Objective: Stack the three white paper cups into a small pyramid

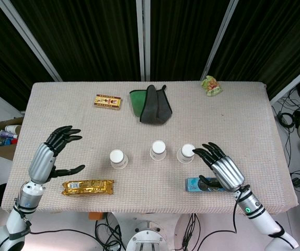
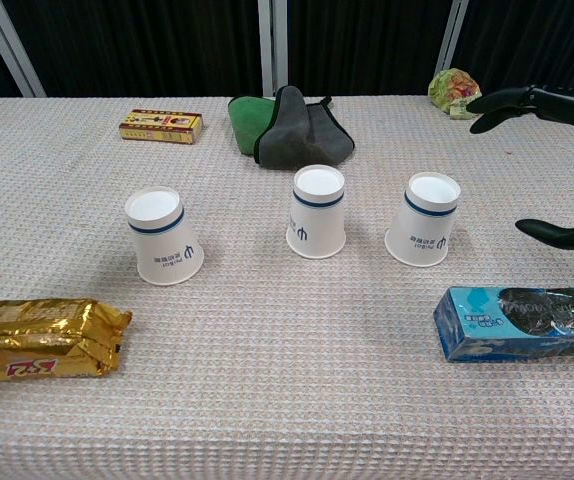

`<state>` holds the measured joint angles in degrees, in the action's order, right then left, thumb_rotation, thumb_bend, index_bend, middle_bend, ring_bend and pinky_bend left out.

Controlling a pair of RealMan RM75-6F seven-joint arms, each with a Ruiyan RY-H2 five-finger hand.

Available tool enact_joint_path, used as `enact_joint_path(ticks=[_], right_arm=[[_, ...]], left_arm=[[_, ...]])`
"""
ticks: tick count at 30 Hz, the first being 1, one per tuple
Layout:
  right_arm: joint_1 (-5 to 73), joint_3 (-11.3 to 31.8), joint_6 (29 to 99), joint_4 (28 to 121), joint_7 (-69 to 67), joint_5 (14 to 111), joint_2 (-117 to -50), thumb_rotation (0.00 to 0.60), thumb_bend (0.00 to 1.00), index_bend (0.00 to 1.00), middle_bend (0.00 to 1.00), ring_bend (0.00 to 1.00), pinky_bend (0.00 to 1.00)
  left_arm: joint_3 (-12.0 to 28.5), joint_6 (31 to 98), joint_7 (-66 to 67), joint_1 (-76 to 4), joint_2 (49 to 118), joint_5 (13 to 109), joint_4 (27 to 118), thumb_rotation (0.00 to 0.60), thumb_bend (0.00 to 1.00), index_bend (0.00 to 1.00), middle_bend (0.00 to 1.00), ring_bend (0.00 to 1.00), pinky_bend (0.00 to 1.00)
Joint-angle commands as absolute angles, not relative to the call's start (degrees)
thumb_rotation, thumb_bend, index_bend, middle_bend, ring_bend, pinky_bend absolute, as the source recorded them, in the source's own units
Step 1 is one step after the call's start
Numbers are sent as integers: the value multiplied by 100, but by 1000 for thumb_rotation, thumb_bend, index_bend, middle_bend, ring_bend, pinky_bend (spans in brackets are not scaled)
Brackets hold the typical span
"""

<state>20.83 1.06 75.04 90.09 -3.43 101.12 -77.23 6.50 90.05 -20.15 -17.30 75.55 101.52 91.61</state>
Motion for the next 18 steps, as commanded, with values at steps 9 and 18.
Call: enact_joint_path(ticks=[9, 18], right_arm=[[2061, 346, 7232, 9287, 476, 9265, -7753, 600, 223, 131, 200, 76, 147], [2472, 772, 6065, 9768, 1476, 7653, -7469, 600, 229, 128, 175, 75, 149]], left_arm=[[465, 9054, -2002, -1672, 7526, 10056, 9092, 600, 0, 257, 202, 120, 151], [223, 9021, -2014, -1438, 7383, 9770, 9046, 600, 0, 257, 201, 120, 152]])
